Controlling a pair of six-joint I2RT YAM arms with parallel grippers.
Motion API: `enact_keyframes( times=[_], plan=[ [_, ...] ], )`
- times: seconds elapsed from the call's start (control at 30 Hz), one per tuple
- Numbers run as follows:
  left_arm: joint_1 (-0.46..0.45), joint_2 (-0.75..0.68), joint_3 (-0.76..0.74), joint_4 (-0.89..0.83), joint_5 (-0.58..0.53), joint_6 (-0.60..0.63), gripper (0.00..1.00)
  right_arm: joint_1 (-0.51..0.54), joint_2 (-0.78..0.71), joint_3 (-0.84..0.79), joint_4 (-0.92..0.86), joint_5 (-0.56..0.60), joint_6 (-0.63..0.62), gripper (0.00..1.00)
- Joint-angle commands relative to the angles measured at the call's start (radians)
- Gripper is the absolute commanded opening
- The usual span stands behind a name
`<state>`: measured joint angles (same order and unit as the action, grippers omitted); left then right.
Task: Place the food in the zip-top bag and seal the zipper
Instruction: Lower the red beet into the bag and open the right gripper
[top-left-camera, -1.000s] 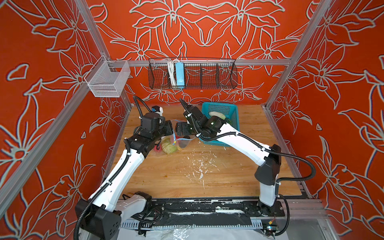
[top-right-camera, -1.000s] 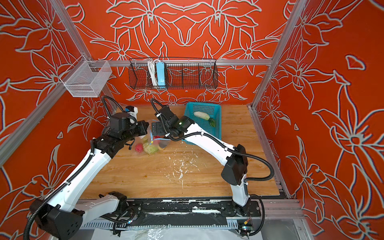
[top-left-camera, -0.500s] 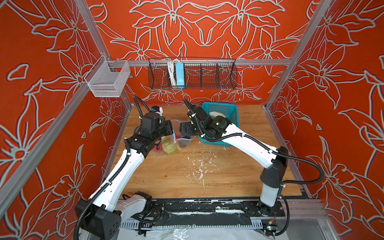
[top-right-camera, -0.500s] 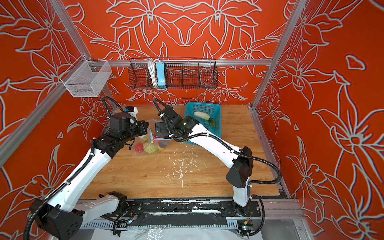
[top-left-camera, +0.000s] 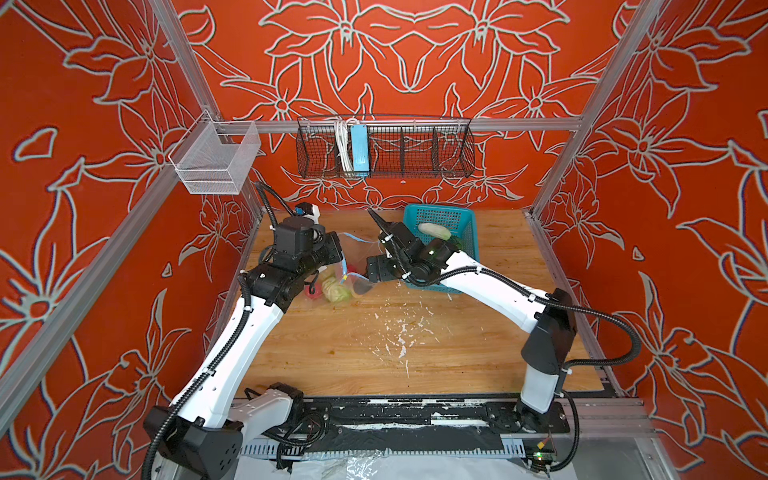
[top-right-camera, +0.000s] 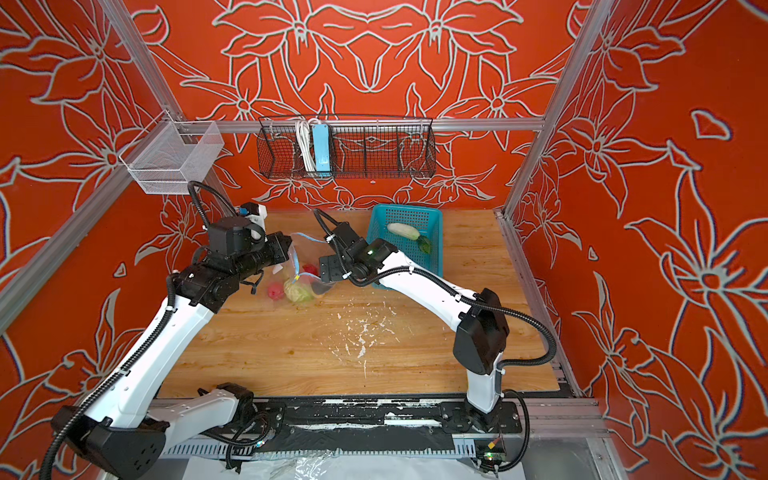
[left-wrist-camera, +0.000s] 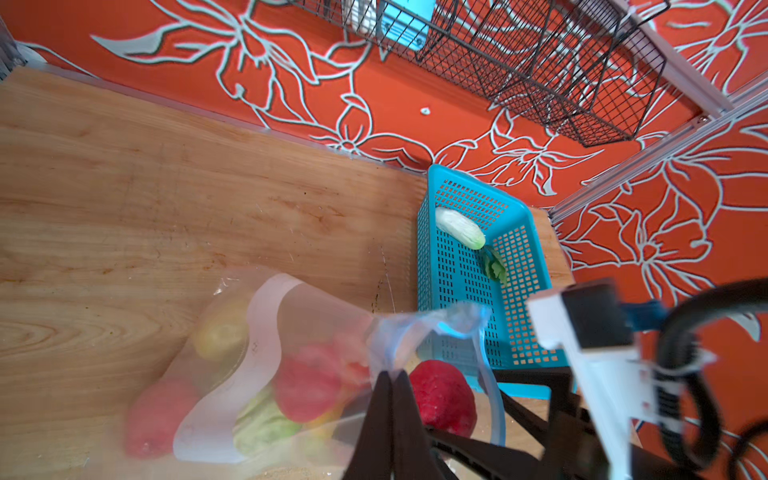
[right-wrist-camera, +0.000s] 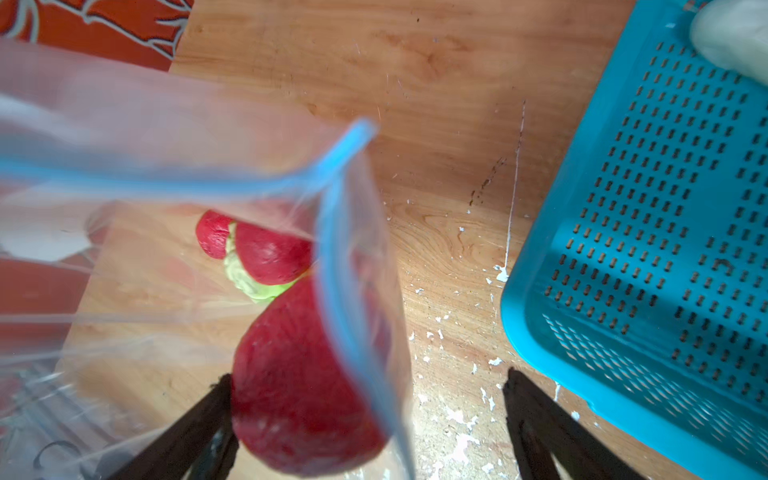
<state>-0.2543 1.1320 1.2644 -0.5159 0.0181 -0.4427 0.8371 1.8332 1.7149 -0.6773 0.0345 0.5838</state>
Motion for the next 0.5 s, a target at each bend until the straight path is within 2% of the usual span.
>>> enact_keyframes(
  times=[0.0, 0.3, 0.47],
  plan=[
    [0.012, -0.022, 0.05, -0.009, -0.021, -0.001, 0.0, -0.044, -0.069, -0.077, 0.065, -0.082, -0.009, 0.98],
    [0.024, 0.019, 0.098, -0.052, -0.12, 0.058, 0.0, -0.133, -0.259, -0.28, 0.246, -0.26, -0.031, 0.98],
    [0.026, 0.032, 0.111, -0.053, -0.14, 0.063, 0.0, -0.173, -0.297, -0.299, 0.235, -0.338, -0.052, 0.98]
  ],
)
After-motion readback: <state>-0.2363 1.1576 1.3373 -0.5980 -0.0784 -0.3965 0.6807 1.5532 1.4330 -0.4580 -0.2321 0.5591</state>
